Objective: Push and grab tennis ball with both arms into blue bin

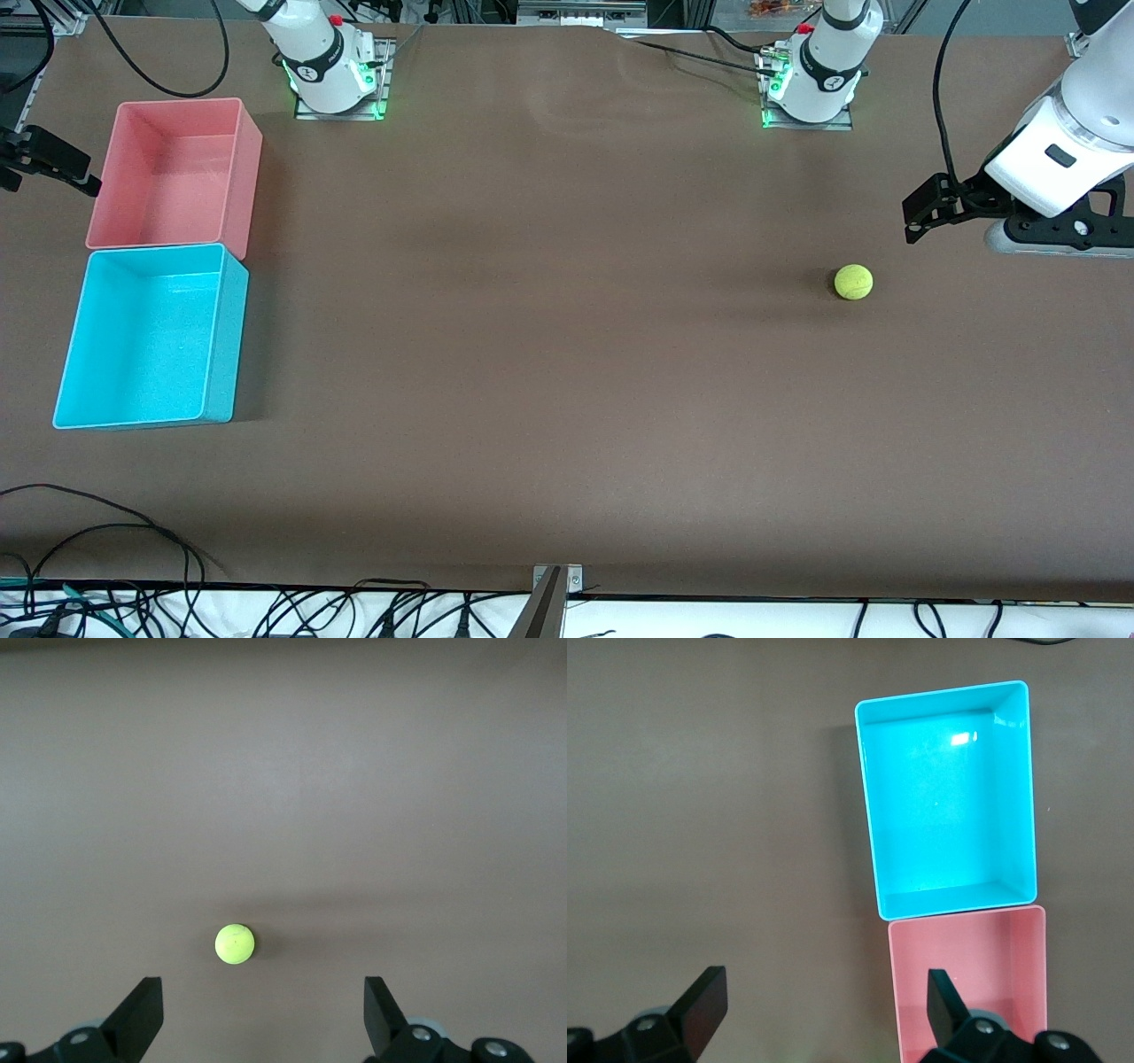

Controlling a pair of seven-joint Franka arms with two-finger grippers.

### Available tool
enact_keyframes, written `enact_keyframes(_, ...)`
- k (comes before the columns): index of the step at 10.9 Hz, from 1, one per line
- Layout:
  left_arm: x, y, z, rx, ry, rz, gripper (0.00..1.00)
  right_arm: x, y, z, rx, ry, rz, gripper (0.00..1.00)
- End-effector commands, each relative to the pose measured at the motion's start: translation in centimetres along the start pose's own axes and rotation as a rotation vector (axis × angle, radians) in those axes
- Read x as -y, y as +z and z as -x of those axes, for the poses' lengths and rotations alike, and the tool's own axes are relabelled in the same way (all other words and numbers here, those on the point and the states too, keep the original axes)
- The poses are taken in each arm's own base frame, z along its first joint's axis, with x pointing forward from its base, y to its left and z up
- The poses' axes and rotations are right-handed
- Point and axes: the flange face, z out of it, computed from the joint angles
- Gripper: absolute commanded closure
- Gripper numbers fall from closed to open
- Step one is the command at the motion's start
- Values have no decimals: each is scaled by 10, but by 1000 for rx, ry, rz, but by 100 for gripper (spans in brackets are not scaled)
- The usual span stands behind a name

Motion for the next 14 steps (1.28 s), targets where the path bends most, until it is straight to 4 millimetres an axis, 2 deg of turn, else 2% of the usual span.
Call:
enact_keyframes(1,0,-3,0,6,19,16,0,1,-7,1,4,-16,-11,0)
enact_keyframes(10,-2,-2,0,8,20,16,0,-3,-12,2,1,-5,-9,0)
enact_keyframes(14,-2,-2,0,8,20,16,0,1,-14,3,0,-13,-15,0)
